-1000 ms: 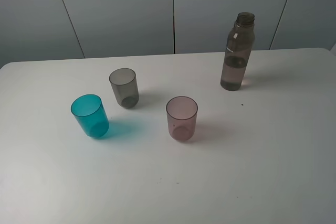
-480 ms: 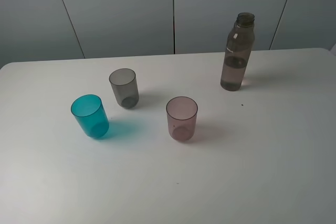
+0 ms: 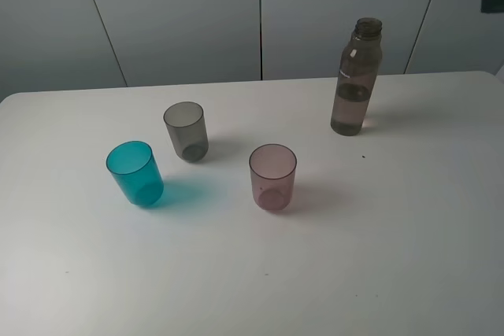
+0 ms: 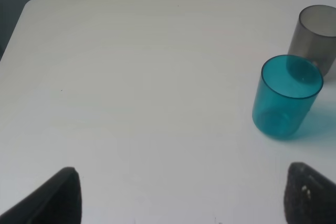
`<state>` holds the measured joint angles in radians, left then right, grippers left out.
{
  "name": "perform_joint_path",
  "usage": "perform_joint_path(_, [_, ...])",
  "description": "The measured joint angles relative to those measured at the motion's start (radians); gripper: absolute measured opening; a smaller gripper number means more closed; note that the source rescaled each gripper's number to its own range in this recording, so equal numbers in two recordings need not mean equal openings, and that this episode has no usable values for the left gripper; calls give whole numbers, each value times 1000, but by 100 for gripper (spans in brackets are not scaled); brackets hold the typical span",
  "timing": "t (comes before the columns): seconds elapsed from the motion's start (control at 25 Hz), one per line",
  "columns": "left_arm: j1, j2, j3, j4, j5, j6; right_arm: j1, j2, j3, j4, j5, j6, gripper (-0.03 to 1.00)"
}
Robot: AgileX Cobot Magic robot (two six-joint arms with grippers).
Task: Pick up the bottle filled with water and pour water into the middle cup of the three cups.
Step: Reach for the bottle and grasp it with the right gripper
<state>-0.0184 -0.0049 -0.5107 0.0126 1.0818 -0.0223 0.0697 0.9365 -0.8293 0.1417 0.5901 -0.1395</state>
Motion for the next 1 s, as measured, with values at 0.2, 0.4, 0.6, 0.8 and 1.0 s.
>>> perform_joint_path(0.2, [0,0,0,0,0,0,140,204,8,0,-126,-6,100])
perform_joint_path(0.4, [0,0,0,0,0,0,169,369,119,3,-338,-2,100])
perform_joint_path(0.6, [0,0,0,0,0,0,169,498,240,3,-622,18,100])
perform_joint_path(0.8, [0,0,0,0,0,0,169,614,307,-30,-831,32,100])
perform_joint_path(1.0, [0,0,0,0,0,0,169,765,312,-142,-1075,134,100])
